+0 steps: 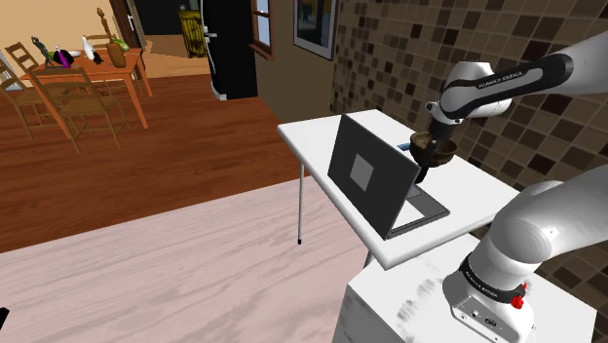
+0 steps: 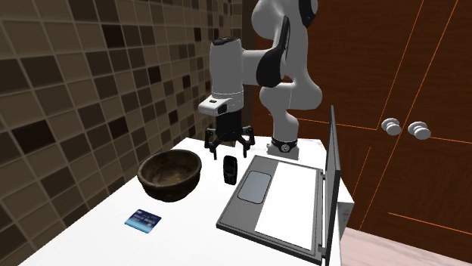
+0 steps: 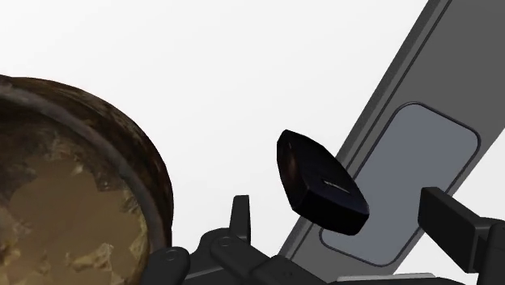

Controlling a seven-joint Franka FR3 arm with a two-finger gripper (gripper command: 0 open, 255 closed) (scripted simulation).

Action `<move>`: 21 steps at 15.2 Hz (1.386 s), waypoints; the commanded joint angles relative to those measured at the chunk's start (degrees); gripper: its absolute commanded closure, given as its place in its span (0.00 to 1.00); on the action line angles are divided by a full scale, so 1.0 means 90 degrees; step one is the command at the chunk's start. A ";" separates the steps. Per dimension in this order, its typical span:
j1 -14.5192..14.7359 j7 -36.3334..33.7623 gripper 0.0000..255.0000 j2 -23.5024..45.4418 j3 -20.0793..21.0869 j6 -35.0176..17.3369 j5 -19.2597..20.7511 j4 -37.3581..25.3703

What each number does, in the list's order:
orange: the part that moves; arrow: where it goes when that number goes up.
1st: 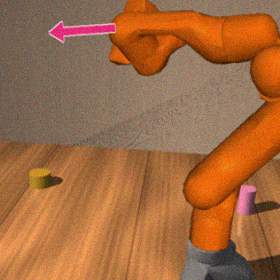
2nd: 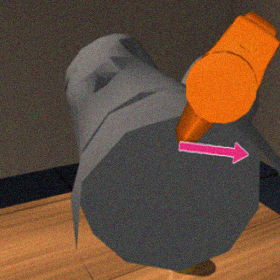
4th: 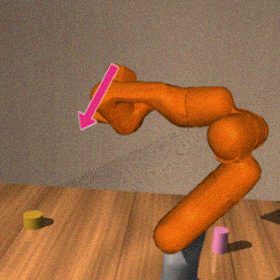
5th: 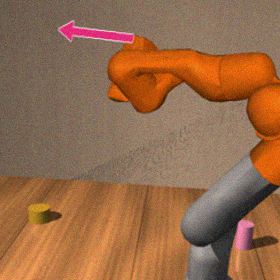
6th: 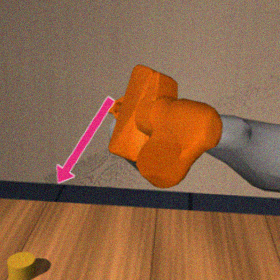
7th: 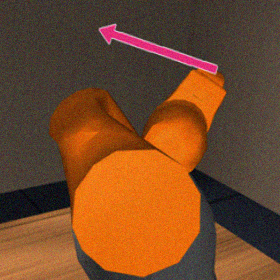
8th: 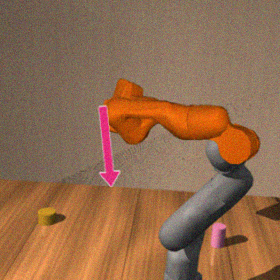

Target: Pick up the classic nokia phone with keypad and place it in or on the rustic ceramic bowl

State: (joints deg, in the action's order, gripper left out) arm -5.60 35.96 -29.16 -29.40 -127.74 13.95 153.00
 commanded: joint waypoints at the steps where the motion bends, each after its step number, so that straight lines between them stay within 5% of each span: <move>1: 0.0015 0.0031 0.00 0.0124 -0.0063 -0.0212 0.0003 0.0087; 12: 0.0064 0.0070 0.00 0.0377 -0.0165 -0.0609 -0.0017 0.0236; 13: 0.0064 0.0070 1.00 0.0377 -0.0165 -0.0609 -0.0017 0.0236; 21: 0.0063 0.0071 1.00 0.0375 -0.0165 -0.0607 -0.0016 0.0236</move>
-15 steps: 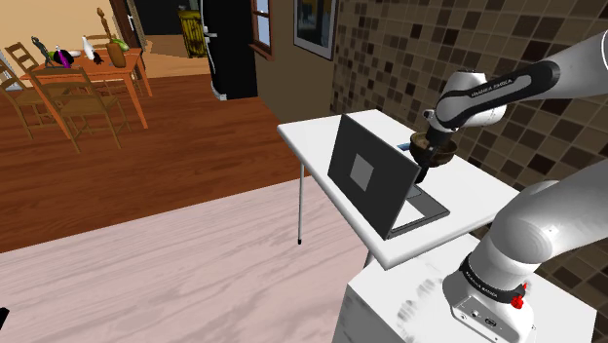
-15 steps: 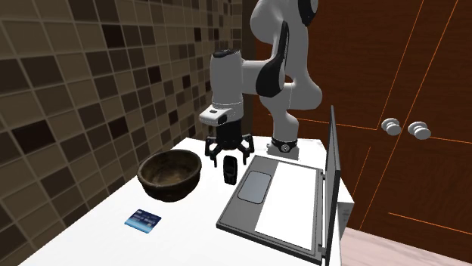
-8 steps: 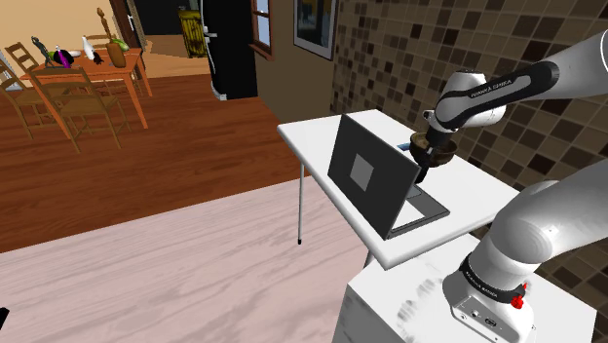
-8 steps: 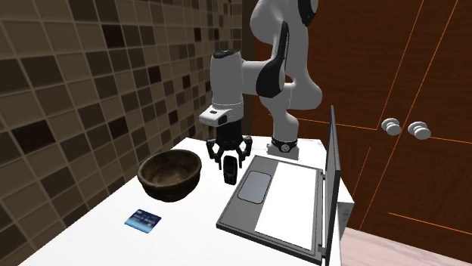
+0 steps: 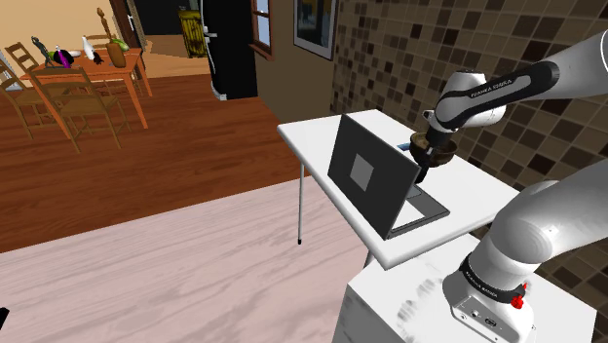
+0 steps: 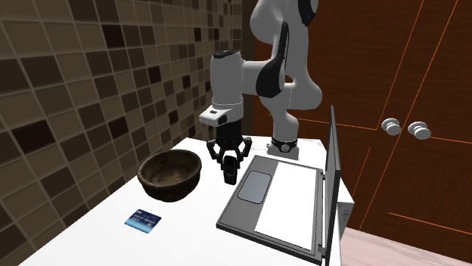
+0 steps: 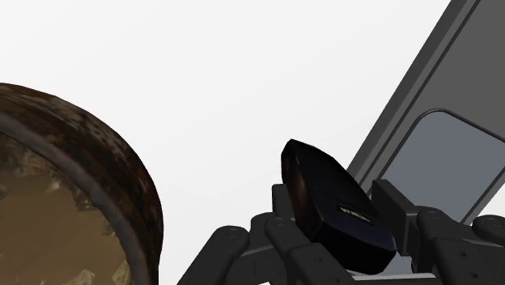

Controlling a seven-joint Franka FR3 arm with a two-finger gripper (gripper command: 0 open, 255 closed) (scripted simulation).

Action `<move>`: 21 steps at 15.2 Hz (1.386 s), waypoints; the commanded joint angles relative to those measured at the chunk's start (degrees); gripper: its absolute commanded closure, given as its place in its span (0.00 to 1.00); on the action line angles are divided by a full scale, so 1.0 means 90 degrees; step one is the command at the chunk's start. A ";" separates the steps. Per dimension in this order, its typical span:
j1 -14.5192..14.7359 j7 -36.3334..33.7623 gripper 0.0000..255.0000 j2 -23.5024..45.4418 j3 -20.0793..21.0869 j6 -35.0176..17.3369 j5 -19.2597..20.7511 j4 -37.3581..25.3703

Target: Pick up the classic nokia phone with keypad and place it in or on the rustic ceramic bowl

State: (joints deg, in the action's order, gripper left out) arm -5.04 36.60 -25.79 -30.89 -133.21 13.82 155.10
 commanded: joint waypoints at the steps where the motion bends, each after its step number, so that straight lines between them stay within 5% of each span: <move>1: 0.0002 -0.0001 1.00 0.0003 0.0000 -0.0002 -0.0001 0.0002; 21: -0.0068 -0.0159 1.00 -0.0955 0.0521 0.2044 -0.0100 -0.1100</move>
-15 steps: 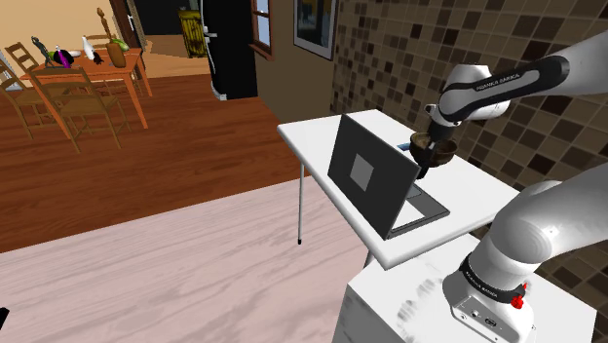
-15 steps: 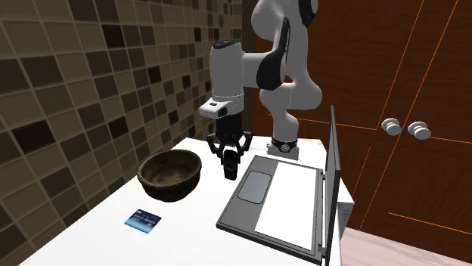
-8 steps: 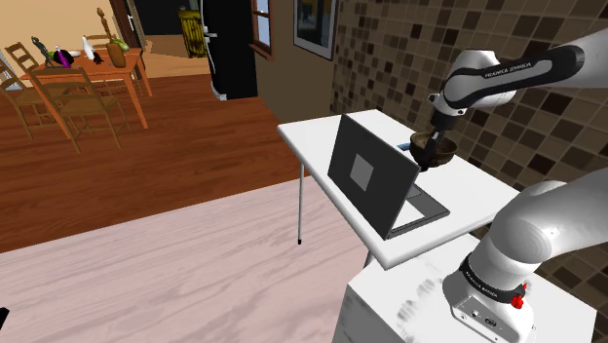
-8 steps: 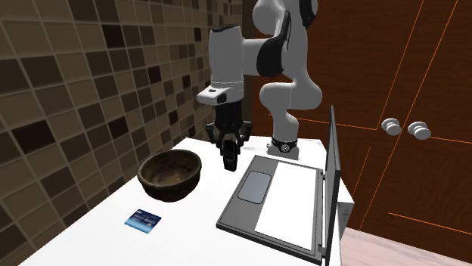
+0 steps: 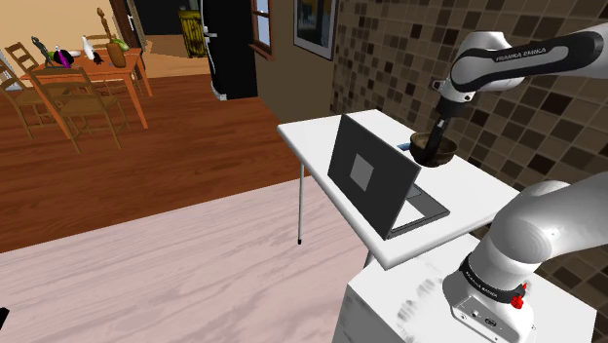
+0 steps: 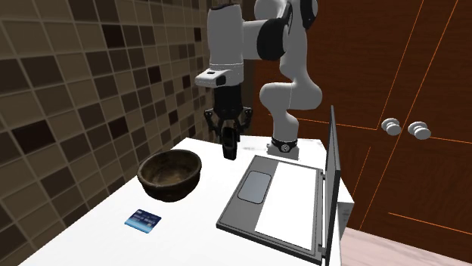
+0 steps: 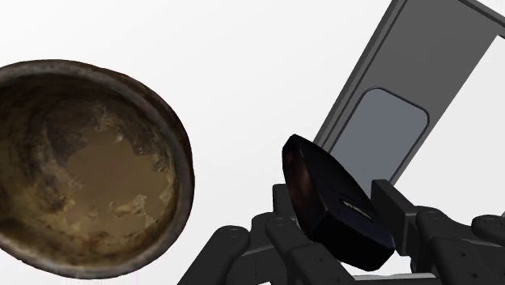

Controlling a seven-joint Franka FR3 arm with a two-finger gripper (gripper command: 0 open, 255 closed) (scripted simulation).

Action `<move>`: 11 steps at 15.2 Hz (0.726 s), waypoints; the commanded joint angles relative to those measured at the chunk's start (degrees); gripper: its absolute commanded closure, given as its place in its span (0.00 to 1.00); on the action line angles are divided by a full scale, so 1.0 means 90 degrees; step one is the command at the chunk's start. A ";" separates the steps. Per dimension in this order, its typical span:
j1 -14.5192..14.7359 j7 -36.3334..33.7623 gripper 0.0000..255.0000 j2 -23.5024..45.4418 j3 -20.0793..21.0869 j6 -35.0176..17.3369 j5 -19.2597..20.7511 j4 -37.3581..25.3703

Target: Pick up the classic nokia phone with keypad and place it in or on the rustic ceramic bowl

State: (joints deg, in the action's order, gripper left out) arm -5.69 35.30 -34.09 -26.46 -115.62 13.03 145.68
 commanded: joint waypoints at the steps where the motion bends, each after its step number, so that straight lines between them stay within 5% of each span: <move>1: 0.0006 -0.0018 1.00 -0.0058 0.0051 0.0182 -0.0023 -0.0121; 11: 0.0047 -0.0035 1.00 -0.0205 0.0242 0.1074 -0.0140 -0.0866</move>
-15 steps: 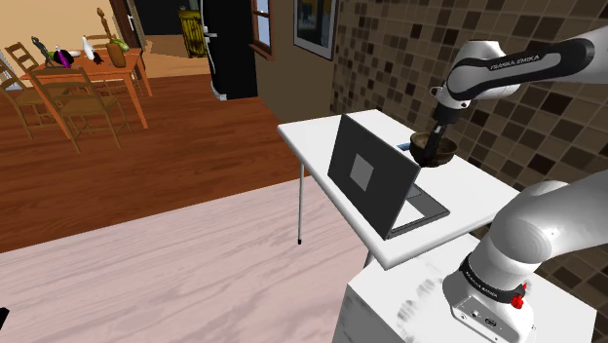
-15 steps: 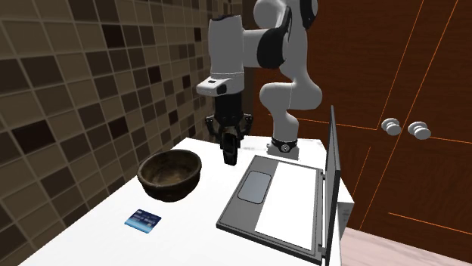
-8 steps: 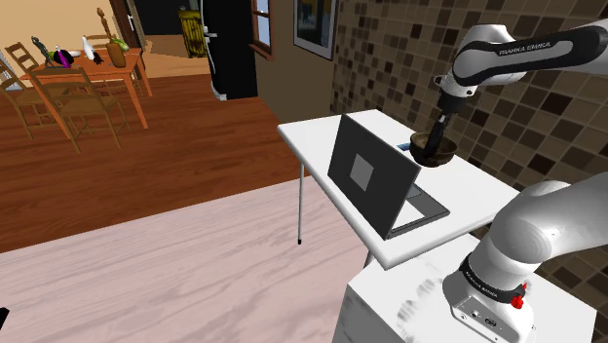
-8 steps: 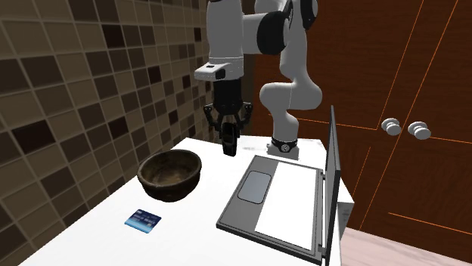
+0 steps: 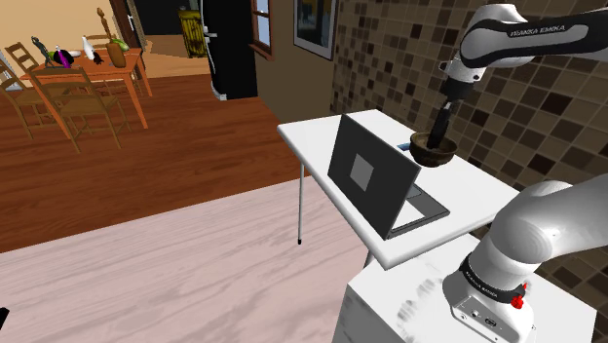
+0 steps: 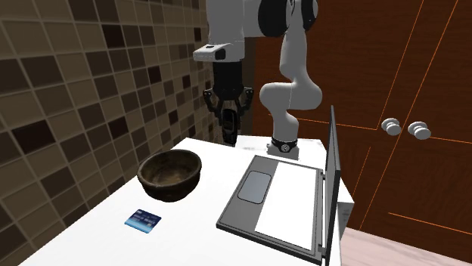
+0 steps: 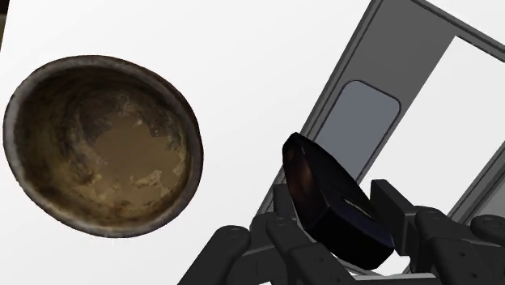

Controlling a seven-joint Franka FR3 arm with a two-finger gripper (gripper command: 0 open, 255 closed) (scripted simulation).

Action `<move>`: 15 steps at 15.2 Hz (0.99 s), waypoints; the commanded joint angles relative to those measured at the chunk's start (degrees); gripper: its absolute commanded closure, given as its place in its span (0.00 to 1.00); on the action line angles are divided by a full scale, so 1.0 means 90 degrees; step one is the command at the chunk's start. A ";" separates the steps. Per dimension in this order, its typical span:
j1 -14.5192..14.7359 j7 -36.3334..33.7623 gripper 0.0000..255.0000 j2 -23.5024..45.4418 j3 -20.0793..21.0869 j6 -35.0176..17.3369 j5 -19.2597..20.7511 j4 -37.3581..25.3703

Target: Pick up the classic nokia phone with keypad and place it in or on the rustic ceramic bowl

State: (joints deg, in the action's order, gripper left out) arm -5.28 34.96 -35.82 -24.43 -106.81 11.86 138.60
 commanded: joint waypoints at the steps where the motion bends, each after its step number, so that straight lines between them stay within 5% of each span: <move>1: 0.0008 0.0001 1.00 -0.0018 0.0033 0.0181 -0.0022 -0.0160; 9: 0.0178 0.1085 1.00 0.1434 -0.0939 0.0199 -0.0248 -0.1691; 15: 0.0302 0.2241 1.00 0.2978 -0.1841 0.0361 -0.0995 -0.3234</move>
State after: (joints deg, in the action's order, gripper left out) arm -2.64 52.80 -11.90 -39.35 -103.62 4.51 112.03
